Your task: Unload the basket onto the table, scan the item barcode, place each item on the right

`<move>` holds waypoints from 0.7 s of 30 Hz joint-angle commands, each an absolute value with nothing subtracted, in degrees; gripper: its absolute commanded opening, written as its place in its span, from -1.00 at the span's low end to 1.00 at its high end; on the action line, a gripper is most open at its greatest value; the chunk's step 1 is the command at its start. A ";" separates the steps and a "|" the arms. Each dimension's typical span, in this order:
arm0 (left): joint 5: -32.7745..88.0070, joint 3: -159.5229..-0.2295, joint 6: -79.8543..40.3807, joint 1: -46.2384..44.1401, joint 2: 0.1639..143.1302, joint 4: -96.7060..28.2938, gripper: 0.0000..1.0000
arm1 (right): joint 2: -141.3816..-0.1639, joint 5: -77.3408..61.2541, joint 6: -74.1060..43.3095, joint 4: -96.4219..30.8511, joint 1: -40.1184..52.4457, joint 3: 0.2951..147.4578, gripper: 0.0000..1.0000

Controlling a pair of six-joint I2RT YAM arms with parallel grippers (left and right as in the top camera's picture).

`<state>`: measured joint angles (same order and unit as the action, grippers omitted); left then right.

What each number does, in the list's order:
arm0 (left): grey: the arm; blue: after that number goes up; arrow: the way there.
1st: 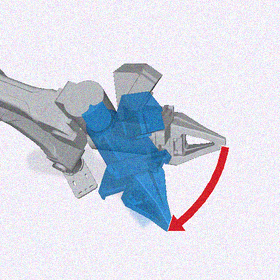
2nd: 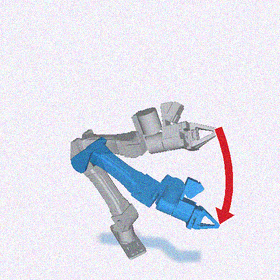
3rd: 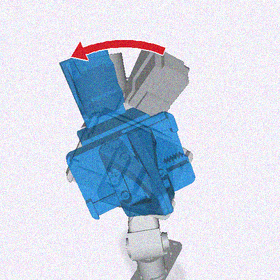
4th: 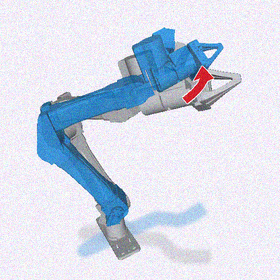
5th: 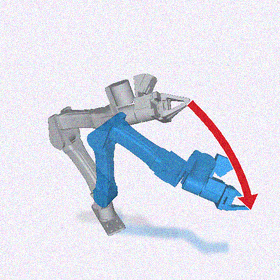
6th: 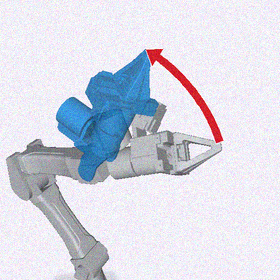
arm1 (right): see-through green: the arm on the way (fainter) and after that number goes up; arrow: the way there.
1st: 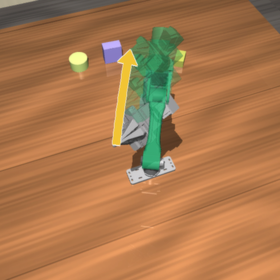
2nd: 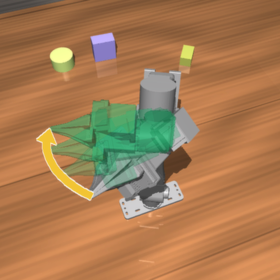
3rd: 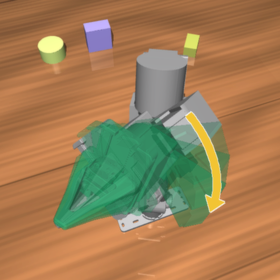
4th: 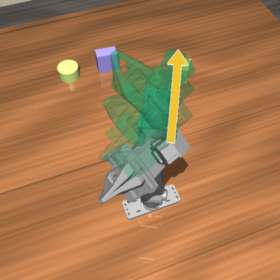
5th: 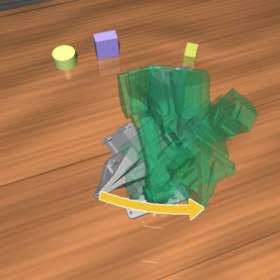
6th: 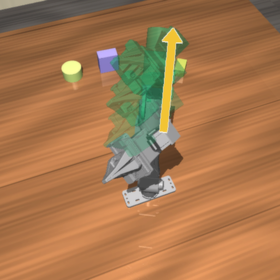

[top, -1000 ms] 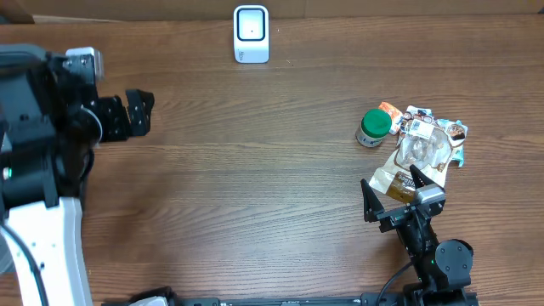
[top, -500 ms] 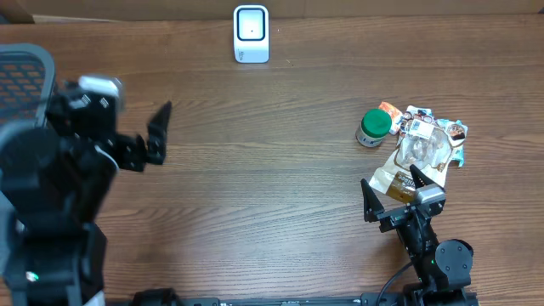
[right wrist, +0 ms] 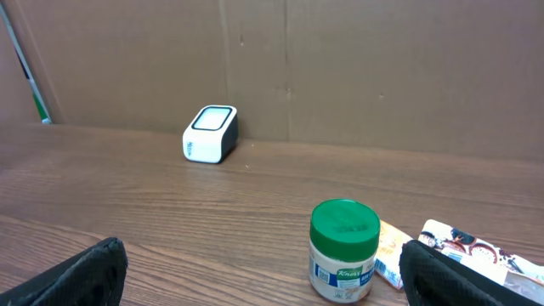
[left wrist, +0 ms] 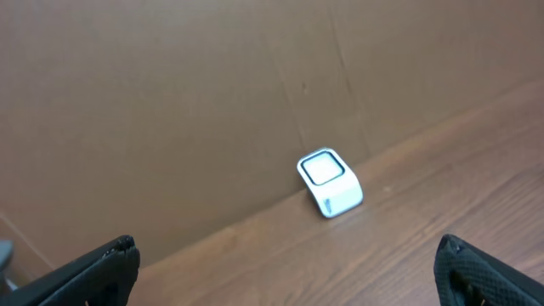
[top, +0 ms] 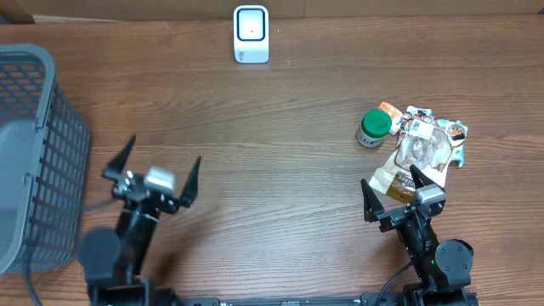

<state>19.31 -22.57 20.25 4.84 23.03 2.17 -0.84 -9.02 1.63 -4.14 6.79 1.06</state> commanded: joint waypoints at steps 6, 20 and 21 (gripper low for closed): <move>19.90 -6.20 24.69 4.45 8.05 6.24 0.99 | -0.16 -9.02 1.37 -3.97 7.03 0.47 1.00; 18.46 -0.27 27.81 4.38 0.16 -2.85 0.99 | -0.16 -9.02 1.37 -3.99 7.01 0.47 1.00; 18.59 -0.27 27.73 4.38 0.16 -2.85 0.99 | -0.16 -9.02 1.37 -3.97 7.03 0.47 1.00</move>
<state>19.07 -0.56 26.02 4.84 1.02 -2.79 -0.84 -8.99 1.63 -4.16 6.79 1.06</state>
